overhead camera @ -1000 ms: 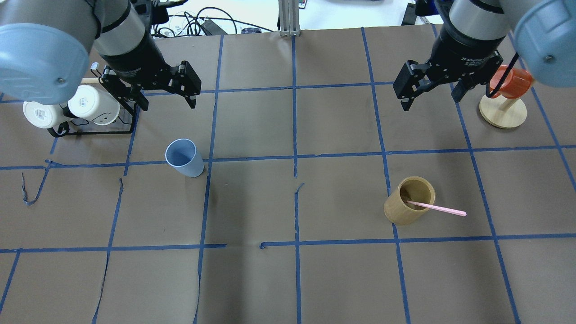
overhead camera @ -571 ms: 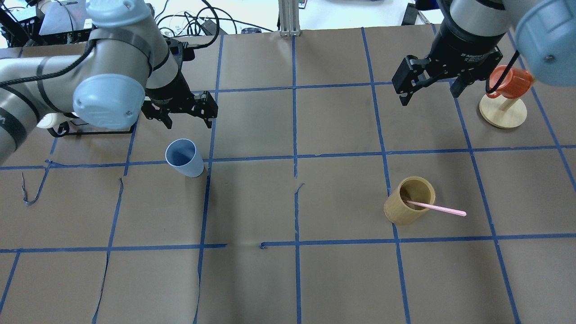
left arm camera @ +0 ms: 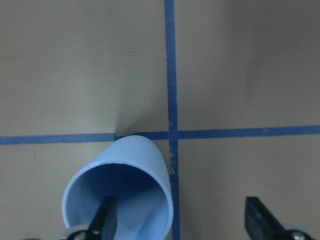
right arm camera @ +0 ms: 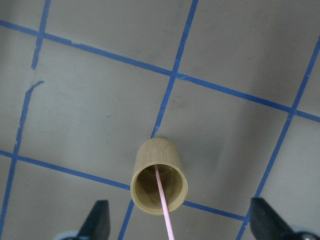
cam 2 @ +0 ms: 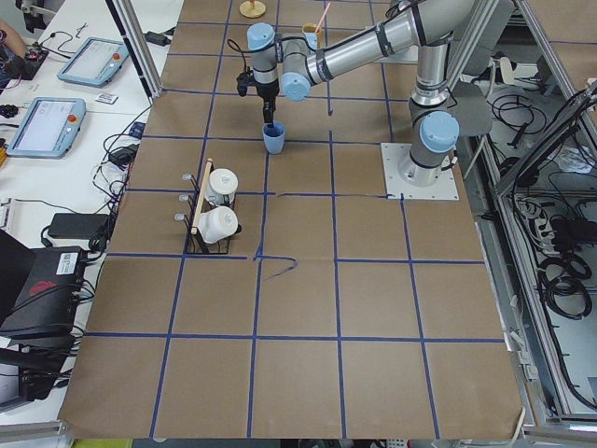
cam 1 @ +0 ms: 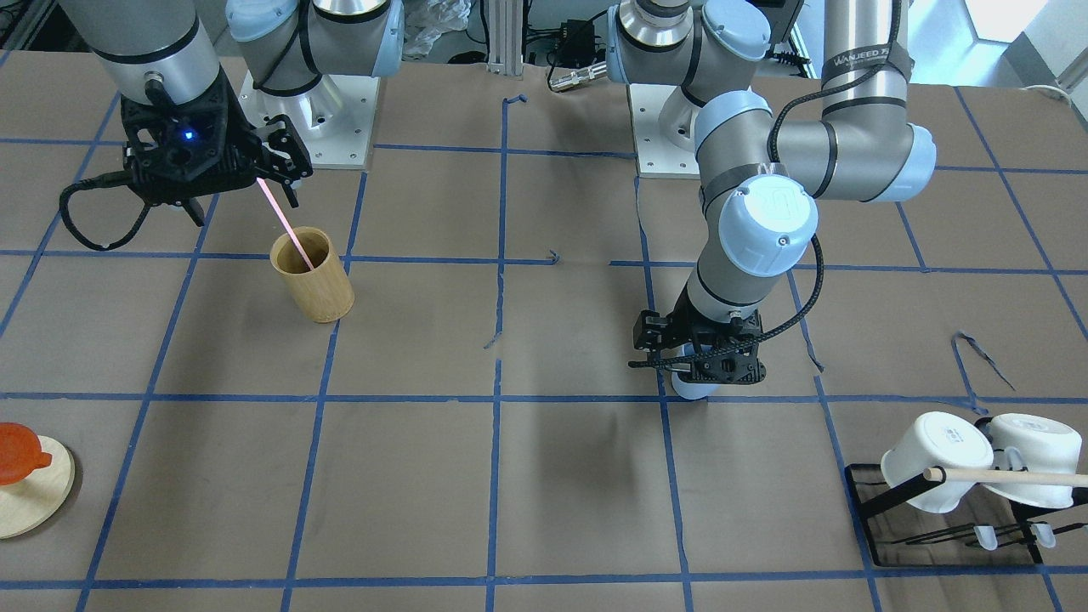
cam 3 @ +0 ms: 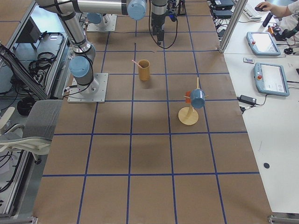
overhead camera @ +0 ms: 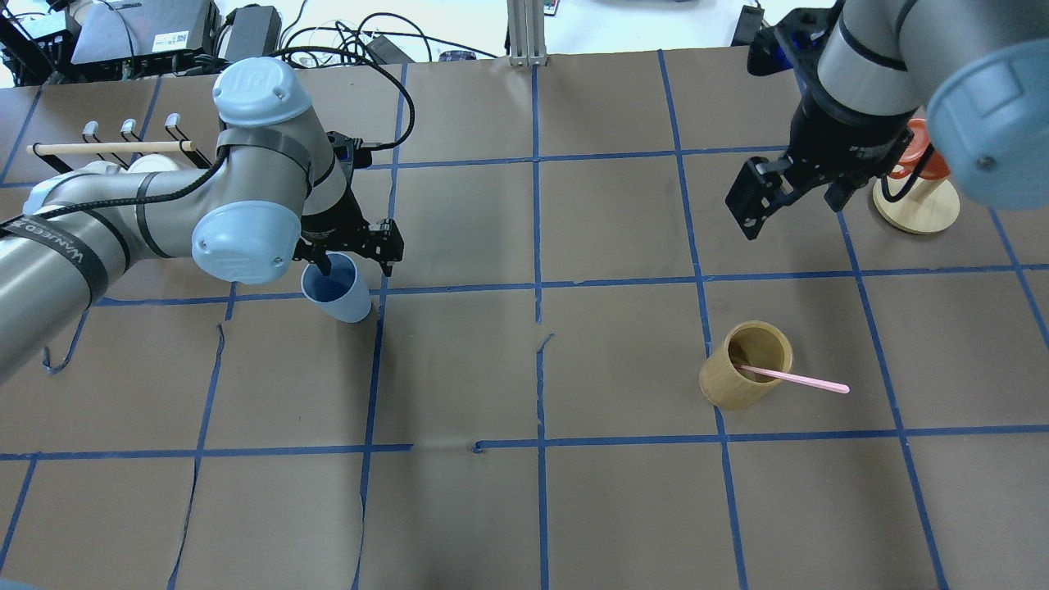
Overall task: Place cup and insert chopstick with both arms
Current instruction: 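Lower the left gripper onto the light blue cup and grasp it, then carry the blue cup away with the left gripper while the right grasps the chopstick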
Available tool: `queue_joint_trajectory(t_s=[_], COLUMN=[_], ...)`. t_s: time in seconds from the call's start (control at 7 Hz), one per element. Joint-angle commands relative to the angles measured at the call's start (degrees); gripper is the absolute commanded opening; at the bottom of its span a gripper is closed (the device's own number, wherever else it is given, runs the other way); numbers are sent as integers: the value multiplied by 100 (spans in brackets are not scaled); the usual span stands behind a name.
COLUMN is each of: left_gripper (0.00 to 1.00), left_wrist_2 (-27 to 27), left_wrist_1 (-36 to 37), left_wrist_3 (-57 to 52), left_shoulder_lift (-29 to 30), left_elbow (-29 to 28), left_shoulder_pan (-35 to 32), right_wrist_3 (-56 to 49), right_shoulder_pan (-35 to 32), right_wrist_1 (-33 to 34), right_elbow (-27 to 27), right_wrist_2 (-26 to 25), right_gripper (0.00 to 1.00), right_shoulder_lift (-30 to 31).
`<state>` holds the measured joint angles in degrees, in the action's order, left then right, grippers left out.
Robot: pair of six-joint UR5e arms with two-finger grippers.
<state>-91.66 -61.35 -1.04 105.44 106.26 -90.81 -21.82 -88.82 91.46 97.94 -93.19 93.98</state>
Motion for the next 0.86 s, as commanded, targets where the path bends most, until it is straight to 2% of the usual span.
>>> queue_joint_trajectory(t_s=[0.0, 0.43, 0.57, 0.71], left_gripper=[0, 0, 0, 0], left_wrist_2=[-54, -54, -63, -37], left_wrist_1=[325, 351, 334, 316], left_wrist_3=[-71, -28, 85, 670], left_shoulder_lift=[12, -6, -23, -23], left_elbow=[246, 159, 89, -138], left_shoulder_pan=[81, 81, 81, -14], right_wrist_3=[-926, -1131, -1244, -1280], right_shoulder_pan=[5, 31, 66, 162], right_wrist_1=[47, 47, 82, 143], right_elbow=[698, 1375, 1438, 1639], right_wrist_2=[-313, -550, -551, -551], right_gripper=[100, 99, 99, 99], right_shoulder_lift=[243, 261, 261, 261])
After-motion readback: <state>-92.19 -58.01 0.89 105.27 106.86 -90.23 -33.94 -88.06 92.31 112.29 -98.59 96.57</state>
